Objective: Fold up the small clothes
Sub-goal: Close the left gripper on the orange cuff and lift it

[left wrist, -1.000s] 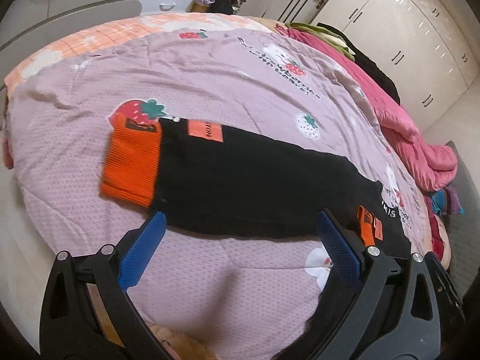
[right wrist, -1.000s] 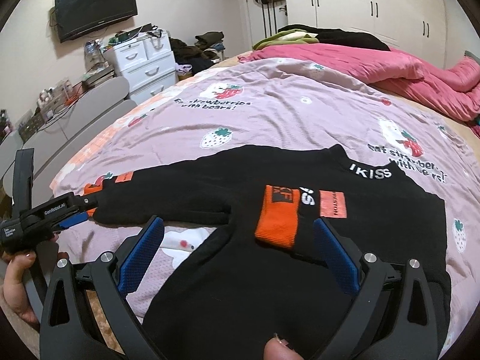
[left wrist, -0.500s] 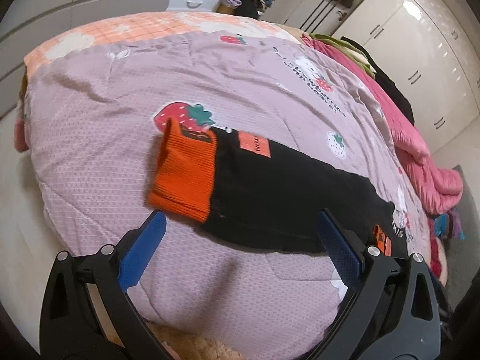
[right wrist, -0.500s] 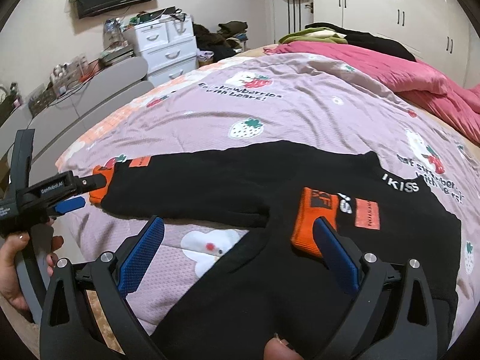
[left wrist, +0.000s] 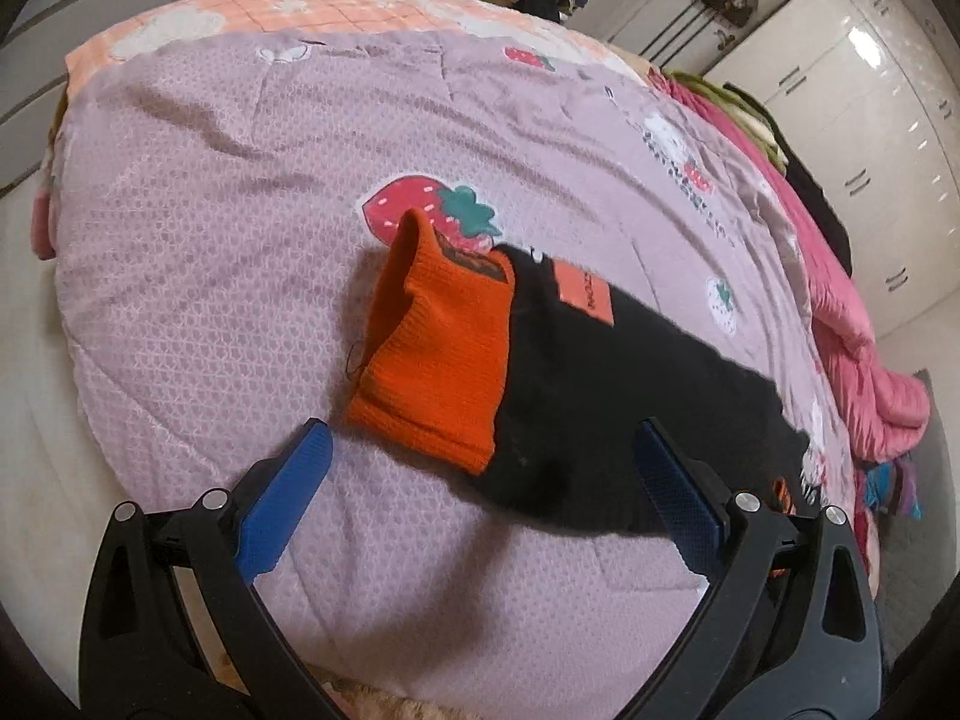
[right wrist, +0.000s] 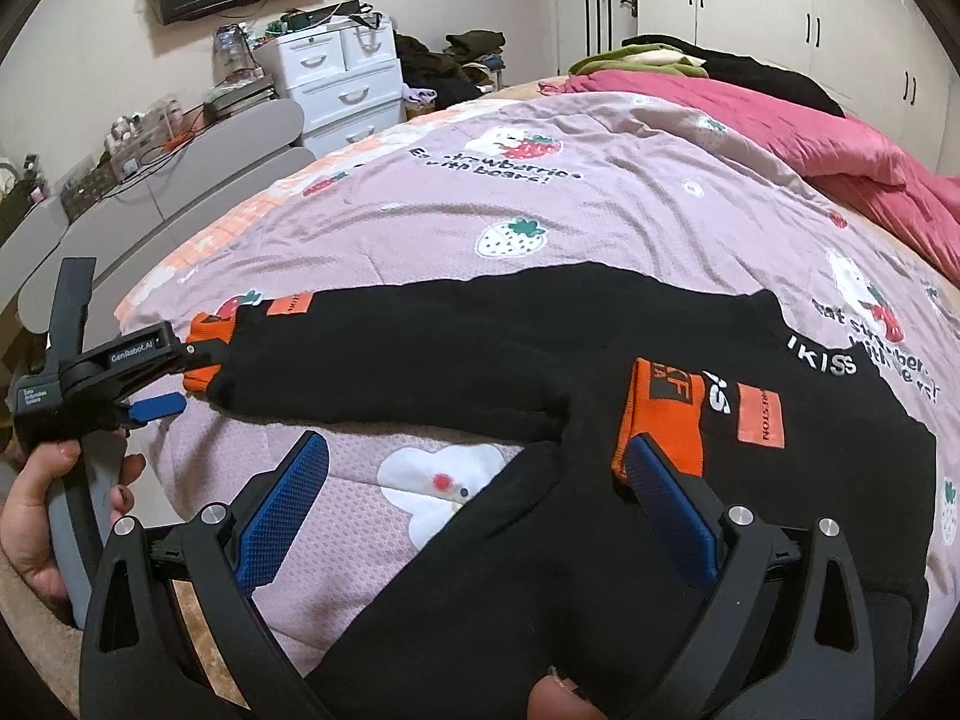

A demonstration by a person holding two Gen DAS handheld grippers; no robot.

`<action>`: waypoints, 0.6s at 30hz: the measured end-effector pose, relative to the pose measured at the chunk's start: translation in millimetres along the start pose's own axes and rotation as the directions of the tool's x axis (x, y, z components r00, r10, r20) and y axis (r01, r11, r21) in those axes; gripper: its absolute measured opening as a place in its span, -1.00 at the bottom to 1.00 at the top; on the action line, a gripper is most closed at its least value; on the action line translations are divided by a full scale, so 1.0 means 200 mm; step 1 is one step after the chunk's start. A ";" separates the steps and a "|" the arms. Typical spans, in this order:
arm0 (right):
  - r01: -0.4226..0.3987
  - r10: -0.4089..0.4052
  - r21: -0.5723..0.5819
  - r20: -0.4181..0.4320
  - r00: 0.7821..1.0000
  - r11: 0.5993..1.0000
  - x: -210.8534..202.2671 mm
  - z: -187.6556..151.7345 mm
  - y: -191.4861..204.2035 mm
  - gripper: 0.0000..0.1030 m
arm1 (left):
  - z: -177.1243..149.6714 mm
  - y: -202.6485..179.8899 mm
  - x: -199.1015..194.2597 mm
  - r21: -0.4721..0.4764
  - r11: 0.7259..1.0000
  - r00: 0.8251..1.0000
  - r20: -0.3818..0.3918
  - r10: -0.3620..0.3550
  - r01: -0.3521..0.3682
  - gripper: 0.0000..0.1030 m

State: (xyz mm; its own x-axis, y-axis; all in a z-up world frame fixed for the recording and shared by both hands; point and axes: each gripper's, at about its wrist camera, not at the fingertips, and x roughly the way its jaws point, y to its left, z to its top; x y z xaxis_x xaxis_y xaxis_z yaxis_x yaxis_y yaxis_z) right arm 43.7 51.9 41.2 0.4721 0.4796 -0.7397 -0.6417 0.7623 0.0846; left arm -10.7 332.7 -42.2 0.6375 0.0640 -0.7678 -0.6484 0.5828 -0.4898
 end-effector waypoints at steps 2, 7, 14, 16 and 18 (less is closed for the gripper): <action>0.005 -0.005 0.007 -0.002 1.000 1.000 0.00 -0.01 -0.02 0.92 | 0.01 0.01 0.01 -0.027 0.999 1.000 0.021 -0.021 0.021 0.81; 0.019 -0.019 0.039 0.001 1.000 0.999 -0.01 -0.02 -0.08 0.92 | 0.06 0.01 0.05 -0.061 0.998 0.997 0.068 -0.025 0.029 0.15; 0.040 -0.041 0.085 0.009 0.999 0.996 -0.04 -0.05 -0.19 0.92 | 0.08 -0.02 0.05 -0.039 0.998 0.994 0.100 -0.049 0.053 -0.82; 0.041 -0.042 0.107 0.010 0.999 0.993 -0.06 -0.06 -0.23 0.92 | 0.08 -0.05 0.02 -0.009 0.998 0.991 0.116 -0.064 0.065 -0.82; 0.044 -0.046 0.126 0.014 0.999 0.991 -0.06 -0.07 -0.26 0.92 | 0.08 -0.09 -0.02 0.021 0.997 0.988 0.129 -0.083 0.081 -0.83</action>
State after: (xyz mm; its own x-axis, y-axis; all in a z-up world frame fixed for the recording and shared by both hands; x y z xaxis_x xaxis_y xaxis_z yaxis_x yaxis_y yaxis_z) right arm 62.6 0.8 37.7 0.5094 0.4497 -0.7337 -0.5387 0.8315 0.1357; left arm 5.0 334.0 -23.9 0.7371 0.1192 -0.6652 -0.5861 0.6028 -0.5414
